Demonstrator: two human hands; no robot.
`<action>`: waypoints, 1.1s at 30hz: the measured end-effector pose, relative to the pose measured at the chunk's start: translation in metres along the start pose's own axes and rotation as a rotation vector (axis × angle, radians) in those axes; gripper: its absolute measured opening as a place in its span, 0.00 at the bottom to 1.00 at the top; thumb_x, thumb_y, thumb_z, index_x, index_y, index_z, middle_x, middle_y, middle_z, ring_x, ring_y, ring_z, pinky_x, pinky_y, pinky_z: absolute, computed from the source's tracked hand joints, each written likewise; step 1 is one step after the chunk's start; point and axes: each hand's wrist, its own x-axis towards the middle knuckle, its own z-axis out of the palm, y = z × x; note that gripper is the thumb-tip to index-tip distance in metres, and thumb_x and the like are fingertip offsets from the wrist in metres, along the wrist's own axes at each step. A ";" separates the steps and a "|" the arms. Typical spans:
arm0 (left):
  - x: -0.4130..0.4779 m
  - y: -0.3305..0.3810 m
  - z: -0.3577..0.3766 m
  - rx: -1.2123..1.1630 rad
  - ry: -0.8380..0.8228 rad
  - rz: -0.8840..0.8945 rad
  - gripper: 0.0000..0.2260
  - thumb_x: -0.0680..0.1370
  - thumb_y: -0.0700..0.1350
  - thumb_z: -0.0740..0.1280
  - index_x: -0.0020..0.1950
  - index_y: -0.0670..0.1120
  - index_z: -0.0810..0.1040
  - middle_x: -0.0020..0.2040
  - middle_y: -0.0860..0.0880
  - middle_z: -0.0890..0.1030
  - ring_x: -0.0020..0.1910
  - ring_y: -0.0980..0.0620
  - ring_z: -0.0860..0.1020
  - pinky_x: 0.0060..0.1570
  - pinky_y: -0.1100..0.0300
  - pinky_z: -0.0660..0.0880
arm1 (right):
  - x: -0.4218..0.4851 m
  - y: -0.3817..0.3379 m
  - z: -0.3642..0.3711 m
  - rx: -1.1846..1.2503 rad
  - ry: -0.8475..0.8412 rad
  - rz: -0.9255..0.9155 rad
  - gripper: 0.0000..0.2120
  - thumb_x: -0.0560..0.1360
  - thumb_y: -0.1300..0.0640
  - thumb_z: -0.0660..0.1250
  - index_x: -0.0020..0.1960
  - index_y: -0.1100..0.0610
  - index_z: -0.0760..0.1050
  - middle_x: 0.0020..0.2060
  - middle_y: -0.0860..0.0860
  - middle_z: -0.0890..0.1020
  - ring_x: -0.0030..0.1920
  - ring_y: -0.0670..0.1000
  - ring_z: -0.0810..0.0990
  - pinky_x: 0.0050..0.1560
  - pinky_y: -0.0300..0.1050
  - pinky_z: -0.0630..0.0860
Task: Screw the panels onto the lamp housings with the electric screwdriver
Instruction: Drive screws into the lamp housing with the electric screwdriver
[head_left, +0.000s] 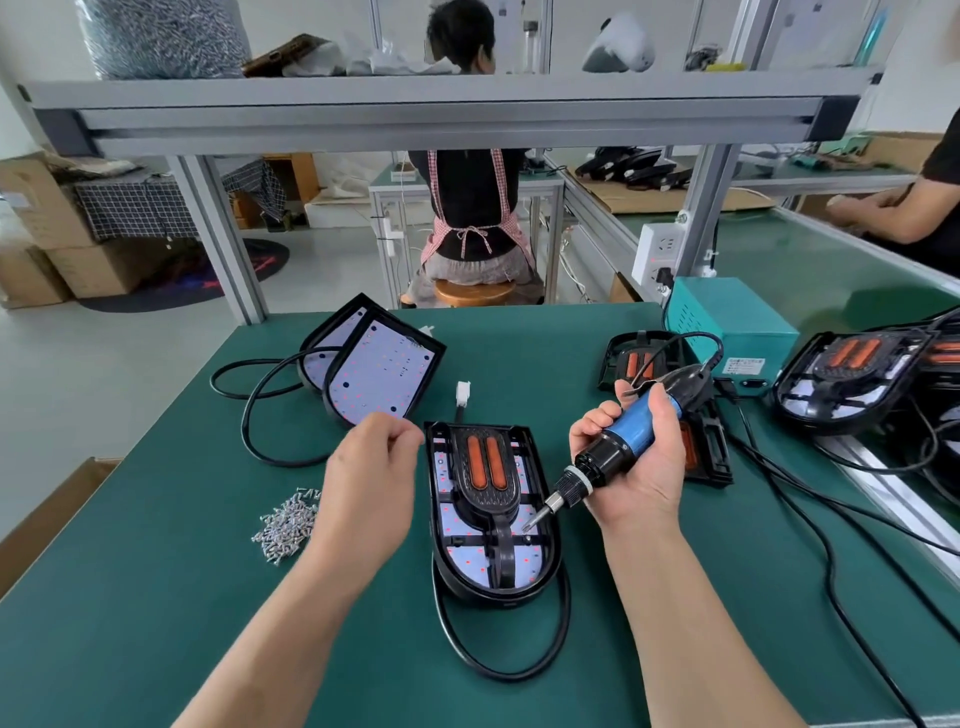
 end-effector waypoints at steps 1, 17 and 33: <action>-0.004 0.007 0.005 -0.050 -0.024 -0.002 0.09 0.81 0.43 0.62 0.42 0.44 0.76 0.33 0.47 0.77 0.30 0.54 0.70 0.31 0.54 0.66 | 0.000 0.000 0.000 0.008 0.000 0.001 0.15 0.74 0.49 0.72 0.53 0.58 0.76 0.34 0.51 0.74 0.32 0.48 0.72 0.35 0.38 0.73; -0.050 0.033 0.037 -0.461 -0.368 -0.207 0.06 0.77 0.32 0.66 0.45 0.42 0.79 0.36 0.45 0.85 0.33 0.55 0.83 0.35 0.68 0.76 | -0.001 -0.009 0.001 0.123 -0.016 -0.010 0.16 0.73 0.47 0.73 0.53 0.58 0.75 0.35 0.49 0.73 0.33 0.46 0.72 0.38 0.36 0.71; -0.065 0.033 0.062 -0.606 -0.169 -0.282 0.06 0.79 0.32 0.66 0.45 0.42 0.78 0.35 0.47 0.85 0.36 0.52 0.85 0.40 0.64 0.78 | 0.003 -0.009 -0.002 0.175 0.027 -0.037 0.13 0.77 0.49 0.71 0.51 0.57 0.74 0.32 0.49 0.75 0.30 0.46 0.74 0.31 0.38 0.74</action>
